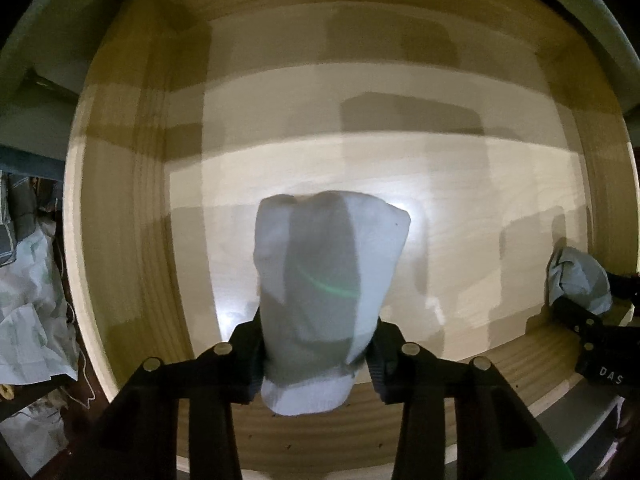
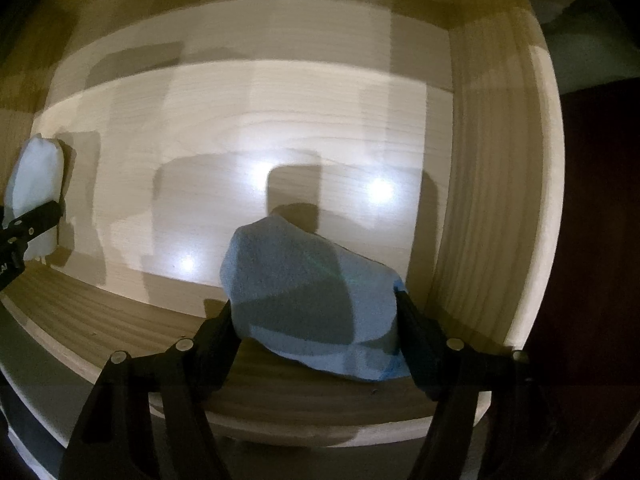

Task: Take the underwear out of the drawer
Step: 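Carry the white underwear with the left gripper up over the white box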

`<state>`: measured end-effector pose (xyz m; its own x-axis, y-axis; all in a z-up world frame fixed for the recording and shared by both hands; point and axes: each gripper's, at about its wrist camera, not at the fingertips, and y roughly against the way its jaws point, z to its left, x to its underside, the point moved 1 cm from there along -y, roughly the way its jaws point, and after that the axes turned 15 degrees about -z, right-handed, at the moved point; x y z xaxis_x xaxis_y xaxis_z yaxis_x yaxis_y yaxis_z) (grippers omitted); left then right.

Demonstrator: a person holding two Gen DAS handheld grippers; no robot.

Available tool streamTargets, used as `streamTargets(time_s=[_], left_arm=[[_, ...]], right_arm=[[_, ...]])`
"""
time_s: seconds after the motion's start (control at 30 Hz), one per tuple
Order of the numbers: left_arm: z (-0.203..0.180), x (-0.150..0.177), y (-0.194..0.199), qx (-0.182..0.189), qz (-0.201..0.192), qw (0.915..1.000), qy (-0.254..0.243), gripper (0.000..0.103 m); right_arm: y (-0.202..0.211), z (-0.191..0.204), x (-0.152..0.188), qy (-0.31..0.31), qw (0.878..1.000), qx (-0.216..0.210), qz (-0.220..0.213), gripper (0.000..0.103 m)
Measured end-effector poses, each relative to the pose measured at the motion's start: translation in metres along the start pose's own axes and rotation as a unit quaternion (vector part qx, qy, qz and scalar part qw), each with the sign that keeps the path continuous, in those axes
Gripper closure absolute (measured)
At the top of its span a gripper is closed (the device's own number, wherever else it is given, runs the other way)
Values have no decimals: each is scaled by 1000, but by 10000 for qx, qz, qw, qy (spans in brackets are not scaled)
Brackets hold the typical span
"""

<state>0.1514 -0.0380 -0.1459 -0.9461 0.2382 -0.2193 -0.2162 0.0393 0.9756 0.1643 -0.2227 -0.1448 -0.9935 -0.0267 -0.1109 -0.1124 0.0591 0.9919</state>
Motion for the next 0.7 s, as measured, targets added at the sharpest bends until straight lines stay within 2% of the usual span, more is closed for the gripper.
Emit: streamTargets(time_s=[0.3,0.47,0.7], left_arm=[[6,6,31,88,-156,9998,-12,62],[5,7,54,74,-352,9993,-47,62],[11,5,105,183,-758,9970,0,62]], right_arm=[[3,-3,4,2,10000,3,-29,36],[6,-5,12,4,10000,6,-26,35],[7,-11,15,26,10000,25,-42,37]])
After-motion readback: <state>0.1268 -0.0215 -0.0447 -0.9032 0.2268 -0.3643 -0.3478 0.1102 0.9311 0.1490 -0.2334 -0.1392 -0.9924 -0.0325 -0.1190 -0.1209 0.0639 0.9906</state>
